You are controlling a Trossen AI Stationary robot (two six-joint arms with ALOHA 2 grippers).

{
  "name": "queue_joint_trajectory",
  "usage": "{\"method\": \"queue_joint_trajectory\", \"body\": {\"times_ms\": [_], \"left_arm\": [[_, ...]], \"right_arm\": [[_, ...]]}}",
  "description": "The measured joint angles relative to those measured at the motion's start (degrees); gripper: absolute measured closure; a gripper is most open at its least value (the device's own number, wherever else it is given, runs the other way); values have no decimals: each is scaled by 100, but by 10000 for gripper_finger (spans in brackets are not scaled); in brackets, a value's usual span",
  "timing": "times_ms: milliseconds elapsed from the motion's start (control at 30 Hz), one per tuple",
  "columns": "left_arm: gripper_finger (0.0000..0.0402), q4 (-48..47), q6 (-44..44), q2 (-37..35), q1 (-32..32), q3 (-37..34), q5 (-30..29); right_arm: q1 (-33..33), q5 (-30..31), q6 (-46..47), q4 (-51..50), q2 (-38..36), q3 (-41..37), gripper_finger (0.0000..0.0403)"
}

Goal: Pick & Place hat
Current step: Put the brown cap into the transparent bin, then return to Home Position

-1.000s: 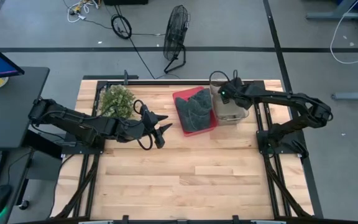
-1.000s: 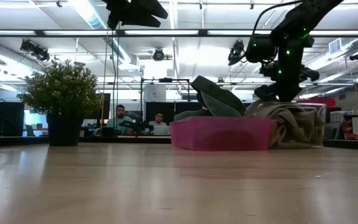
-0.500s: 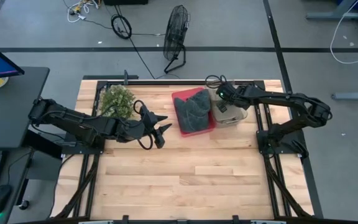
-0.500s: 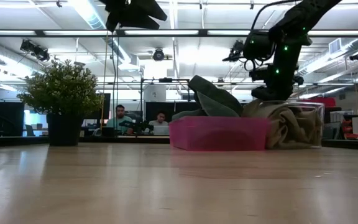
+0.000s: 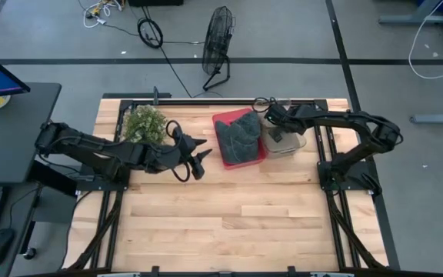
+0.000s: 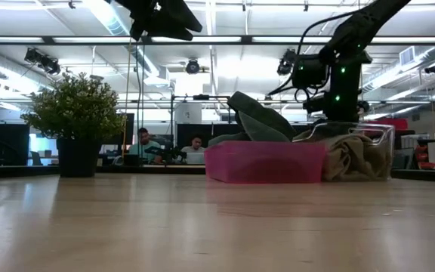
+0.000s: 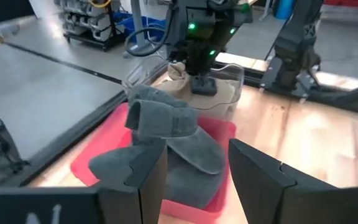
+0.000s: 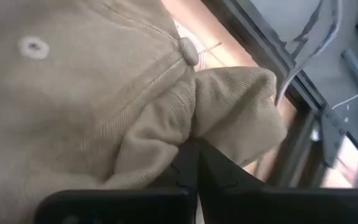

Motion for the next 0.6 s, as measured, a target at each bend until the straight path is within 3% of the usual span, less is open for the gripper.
{"method": "queue_joint_trajectory", "body": {"times_ms": [300, 467, 600], "left_arm": [[225, -499, 732, -25, 97, 7, -13], [225, -546, 747, -222, 121, 0, -759], [225, -700, 688, -829, 106, 6, -806]], "right_arm": [[537, 33, 399, -1477, -1383, 722, 396], [1327, -130, 629, -1574, -2507, 852, 395], [2025, -242, 1033, -1605, -3254, 854, 394]]}}
